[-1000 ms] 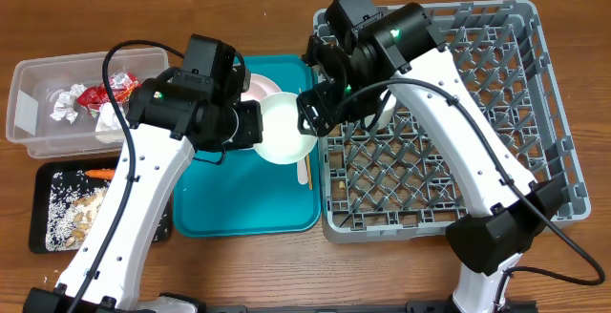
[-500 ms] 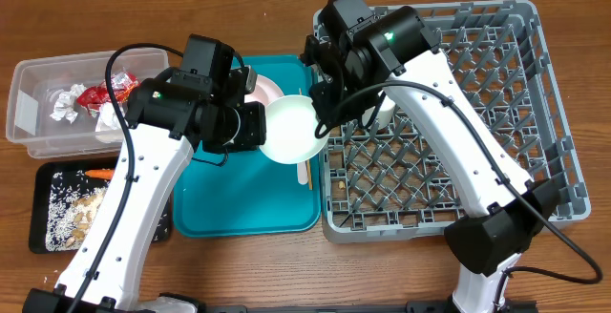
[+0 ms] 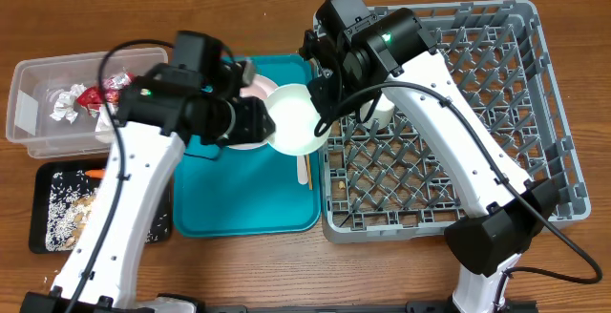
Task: Sort waste into correct bins and load items into the dishwasher
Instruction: 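Pass the white bowl from the left gripper to the right gripper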
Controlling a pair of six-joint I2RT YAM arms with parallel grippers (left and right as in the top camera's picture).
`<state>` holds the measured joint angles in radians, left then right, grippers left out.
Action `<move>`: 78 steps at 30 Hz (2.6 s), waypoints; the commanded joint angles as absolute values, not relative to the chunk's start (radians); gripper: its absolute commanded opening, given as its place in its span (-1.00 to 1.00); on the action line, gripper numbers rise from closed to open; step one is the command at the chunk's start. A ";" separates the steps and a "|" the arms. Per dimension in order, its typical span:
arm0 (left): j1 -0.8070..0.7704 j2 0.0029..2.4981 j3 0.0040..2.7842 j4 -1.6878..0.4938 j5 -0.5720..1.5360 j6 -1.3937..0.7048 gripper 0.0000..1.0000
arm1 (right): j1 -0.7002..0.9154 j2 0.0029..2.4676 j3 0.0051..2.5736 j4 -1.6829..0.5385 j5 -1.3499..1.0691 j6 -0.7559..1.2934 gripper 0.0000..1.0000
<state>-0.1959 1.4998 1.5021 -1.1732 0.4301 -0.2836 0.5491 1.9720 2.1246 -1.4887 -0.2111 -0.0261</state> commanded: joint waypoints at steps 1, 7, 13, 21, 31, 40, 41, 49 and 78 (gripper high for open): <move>-0.105 1.499 1.585 -1.171 0.440 -0.258 -0.10 | 0.530 1.954 2.132 -1.447 -0.134 -0.030 -0.92; -0.020 1.500 1.592 -1.180 0.433 -0.226 0.25 | 0.498 1.954 2.132 -1.324 -0.112 -0.028 -0.87; -0.012 1.500 1.591 -1.203 0.336 -0.213 1.00 | 0.469 1.954 2.132 -1.154 0.316 0.188 -0.92; -0.012 1.500 1.591 -1.207 0.329 -0.213 1.00 | 0.476 1.964 2.131 -1.001 0.905 0.417 -0.92; -0.012 1.500 1.591 -1.207 0.329 -0.213 1.00 | 0.483 2.132 2.131 -1.091 1.283 0.576 -0.92; -0.012 1.500 1.591 -1.207 0.329 -0.213 1.00 | 0.525 2.350 2.131 -0.994 1.569 0.352 -0.92; -0.012 1.500 1.591 -1.207 0.329 -0.213 1.00 | 0.525 2.363 2.131 -0.988 1.570 0.334 -0.92; -0.012 1.500 1.591 -1.207 0.329 -0.213 1.00 | 0.538 2.396 2.131 -0.992 1.570 0.279 -0.92; -0.012 1.500 1.591 -1.207 0.329 -0.213 1.00 | 0.513 2.397 2.131 -1.046 1.551 0.231 -0.92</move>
